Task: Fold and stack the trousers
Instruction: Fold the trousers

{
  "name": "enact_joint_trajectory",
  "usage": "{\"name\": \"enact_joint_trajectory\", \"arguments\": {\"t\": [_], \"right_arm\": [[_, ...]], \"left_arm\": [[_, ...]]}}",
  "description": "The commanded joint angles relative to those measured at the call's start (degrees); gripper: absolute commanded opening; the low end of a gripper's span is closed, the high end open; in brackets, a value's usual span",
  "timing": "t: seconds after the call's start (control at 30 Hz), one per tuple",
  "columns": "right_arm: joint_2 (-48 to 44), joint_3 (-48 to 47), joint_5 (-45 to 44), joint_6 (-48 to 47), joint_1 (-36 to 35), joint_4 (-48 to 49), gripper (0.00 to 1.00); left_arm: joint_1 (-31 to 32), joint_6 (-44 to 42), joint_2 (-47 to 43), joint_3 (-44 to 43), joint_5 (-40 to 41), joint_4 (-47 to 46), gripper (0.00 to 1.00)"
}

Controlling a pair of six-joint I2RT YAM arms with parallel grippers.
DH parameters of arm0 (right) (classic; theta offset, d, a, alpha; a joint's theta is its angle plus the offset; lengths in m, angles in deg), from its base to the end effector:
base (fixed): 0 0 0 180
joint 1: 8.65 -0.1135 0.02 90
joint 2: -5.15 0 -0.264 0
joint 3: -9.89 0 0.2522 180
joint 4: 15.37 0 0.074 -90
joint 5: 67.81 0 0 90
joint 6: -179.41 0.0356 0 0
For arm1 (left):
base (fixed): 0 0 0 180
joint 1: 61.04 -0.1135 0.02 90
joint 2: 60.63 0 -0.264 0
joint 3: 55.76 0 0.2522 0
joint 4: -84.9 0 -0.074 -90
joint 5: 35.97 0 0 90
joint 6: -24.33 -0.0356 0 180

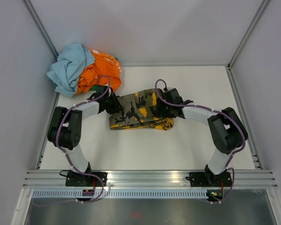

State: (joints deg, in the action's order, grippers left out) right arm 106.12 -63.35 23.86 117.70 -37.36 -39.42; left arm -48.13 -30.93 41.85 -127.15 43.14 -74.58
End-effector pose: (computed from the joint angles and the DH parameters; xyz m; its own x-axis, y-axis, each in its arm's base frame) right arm 0.3164 0.1745 0.1692 -0.8418 0.0791 -0.5339 -0.1102 0.9432 0.3134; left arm 0.3501 -0.0871 0.1556 -0.8180 -0.3866 -0.4259 -0.1611 0.8648 -0.4756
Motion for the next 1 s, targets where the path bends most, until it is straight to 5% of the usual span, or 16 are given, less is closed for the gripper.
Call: {"name": "enact_joint_trajectory", "arguments": {"t": [0.0, 0.17, 0.27, 0.4, 0.63, 0.83, 0.97], "right_arm": [[0.81, 2.00, -1.32, -2.01, 0.67, -1.49, 0.73], [-3.49, -4.21, -1.32, -3.07, 1.46, -7.90, 0.88], [-7.01, -6.78, -0.10, -3.77, 2.69, -9.75, 0.95], [-8.42, -11.26, 5.08, -4.56, 6.12, -11.07, 0.95], [-2.80, -10.31, 7.02, -5.62, 7.44, -7.39, 0.96], [3.53, -11.62, 11.77, -5.18, 7.44, -2.03, 0.95], [5.99, -13.11, 9.07, -4.65, 7.53, 0.88, 0.77]], "left_arm": [[-0.25, -1.78, 1.76, -2.49, 3.77, -0.27, 0.43], [0.19, -5.65, 0.02, -5.39, 3.08, 5.79, 0.44], [0.19, -6.96, -6.13, -5.57, 1.32, 6.15, 0.55], [0.10, -8.20, -12.38, -6.97, 1.93, 9.23, 0.70], [0.10, -7.32, -18.63, -1.44, 13.35, 11.34, 0.78], [0.36, -5.56, -18.27, 4.35, 7.13, 8.28, 0.73], [4.04, -5.74, -21.35, 8.05, -0.78, 1.68, 0.50]]}}
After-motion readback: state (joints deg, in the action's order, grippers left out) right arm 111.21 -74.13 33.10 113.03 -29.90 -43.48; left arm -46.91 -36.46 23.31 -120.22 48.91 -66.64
